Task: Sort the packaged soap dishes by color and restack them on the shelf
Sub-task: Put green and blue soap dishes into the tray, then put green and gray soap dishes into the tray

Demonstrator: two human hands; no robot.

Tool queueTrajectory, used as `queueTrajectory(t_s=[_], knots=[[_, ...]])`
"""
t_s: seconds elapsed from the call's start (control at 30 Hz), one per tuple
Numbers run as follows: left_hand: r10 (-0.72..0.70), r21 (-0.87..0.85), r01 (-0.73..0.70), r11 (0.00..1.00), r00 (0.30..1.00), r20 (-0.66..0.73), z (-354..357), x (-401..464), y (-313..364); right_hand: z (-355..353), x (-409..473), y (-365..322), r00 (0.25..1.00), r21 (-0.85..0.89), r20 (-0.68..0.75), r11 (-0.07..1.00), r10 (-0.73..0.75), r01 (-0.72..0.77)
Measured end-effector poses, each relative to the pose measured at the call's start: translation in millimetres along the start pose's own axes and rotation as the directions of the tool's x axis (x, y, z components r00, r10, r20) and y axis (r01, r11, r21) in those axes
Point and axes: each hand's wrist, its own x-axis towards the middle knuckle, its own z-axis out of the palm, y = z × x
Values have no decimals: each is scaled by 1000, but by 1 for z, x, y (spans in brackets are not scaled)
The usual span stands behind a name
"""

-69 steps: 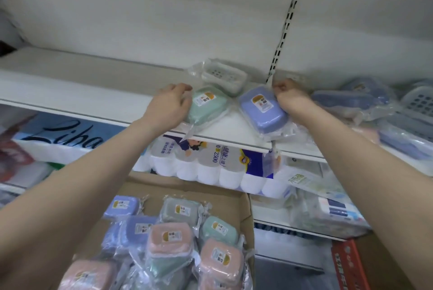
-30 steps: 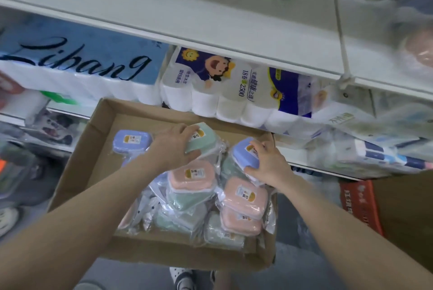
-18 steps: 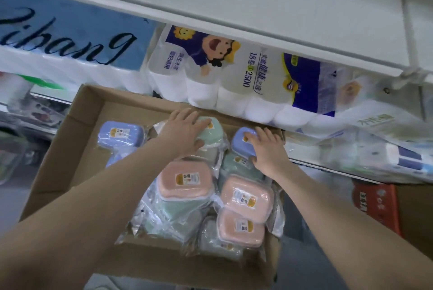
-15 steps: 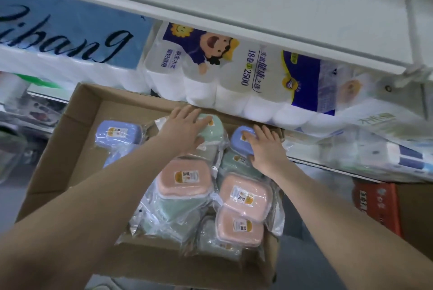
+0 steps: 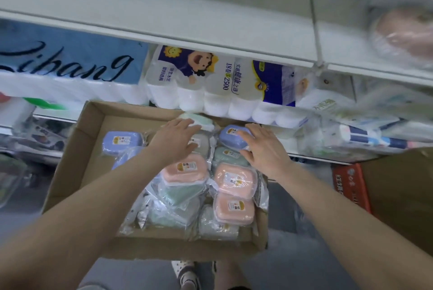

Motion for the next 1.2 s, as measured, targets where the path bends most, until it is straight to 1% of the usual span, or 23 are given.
queueTrajectory(t_s=[0.1, 0.17, 0.3, 0.4, 0.57, 0.6, 0.67, 0.73, 0.83, 0.9, 1.0, 1.13, 1.2], knots=[[30, -10, -31, 999, 997, -78, -25, -22, 12, -38, -16, -11, 994, -33, -106, 999, -24, 21], [93, -16, -97, 995, 979, -182, -44, -34, 21, -64, -25, -15, 983, -73, -176, 996, -54, 42], [242, 18, -253, 967, 899, -364, -90, -40, 34, -125, -38, -14, 940, -157, -322, 985, -116, 68], [320, 68, -332, 941, 803, -503, -137, -24, 47, -176, -39, 2, 907, -210, -404, 977, -119, 35], [282, 100, -287, 953, 712, -644, -207, 29, 66, -241, -29, 53, 888, -238, -461, 965, -8, -115], [275, 107, -271, 957, 713, -645, -217, 42, 69, -249, -25, 65, 889, -228, -458, 963, 20, -140], [244, 121, -217, 969, 744, -622, -233, 71, 74, -264, -15, 88, 895, -220, -442, 961, 57, -170], [200, 133, -149, 980, 778, -595, -245, 102, 75, -276, -1, 108, 901, -221, -429, 959, 66, -175], [90, 119, -25, 993, 815, -572, -254, 141, 64, -287, 31, 135, 911, -229, -410, 961, 46, -152], [27, 96, 31, 995, 834, -551, -253, 159, 54, -293, 59, 152, 927, -241, -372, 959, 48, -147], [-23, 85, 77, 993, 856, -516, -253, 172, 43, -300, 102, 175, 948, -179, -284, 964, 141, -197], [35, 75, 12, 997, 805, -592, -257, 174, 31, -295, 141, 202, 958, -84, -175, 966, 228, -246], [85, 115, -14, 993, 763, -641, -256, 173, 26, -290, 151, 211, 960, -45, -125, 965, 251, -258]])
